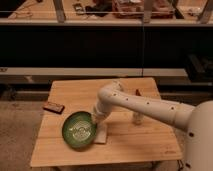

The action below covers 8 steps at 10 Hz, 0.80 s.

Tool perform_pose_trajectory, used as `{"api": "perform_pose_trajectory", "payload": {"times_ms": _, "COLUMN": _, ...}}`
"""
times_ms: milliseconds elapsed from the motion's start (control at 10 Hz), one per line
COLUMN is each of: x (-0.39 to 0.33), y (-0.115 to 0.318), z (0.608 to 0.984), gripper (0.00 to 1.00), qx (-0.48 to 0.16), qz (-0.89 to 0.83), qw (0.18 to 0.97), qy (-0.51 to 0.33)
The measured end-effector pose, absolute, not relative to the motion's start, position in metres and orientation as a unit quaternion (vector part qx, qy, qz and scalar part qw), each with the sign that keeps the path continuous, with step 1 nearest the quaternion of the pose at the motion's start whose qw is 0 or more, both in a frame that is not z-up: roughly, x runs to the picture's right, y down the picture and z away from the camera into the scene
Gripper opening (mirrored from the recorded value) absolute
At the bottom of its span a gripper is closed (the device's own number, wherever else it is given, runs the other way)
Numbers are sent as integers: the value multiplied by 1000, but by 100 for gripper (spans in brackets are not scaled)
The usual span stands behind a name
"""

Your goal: Drag the ceramic bowl in a circle

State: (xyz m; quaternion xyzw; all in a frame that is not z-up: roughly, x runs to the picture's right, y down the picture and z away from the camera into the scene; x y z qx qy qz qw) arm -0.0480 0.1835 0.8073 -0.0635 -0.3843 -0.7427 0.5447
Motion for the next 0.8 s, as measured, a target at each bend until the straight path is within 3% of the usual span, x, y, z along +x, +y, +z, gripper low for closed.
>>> {"api": "perform_pose_trajectory", "payload": {"times_ms": 300, "x": -59, "y": 209, "z": 779, "gripper": 0, "qx": -45, "qz": -779, "qw": 491, "qy": -388}}
{"api": "perform_pose_trajectory", "payload": {"times_ms": 800, "x": -140, "y": 225, "z": 789, "gripper": 0, "qx": -23, "qz": -777, "qw": 462, "qy": -427}}
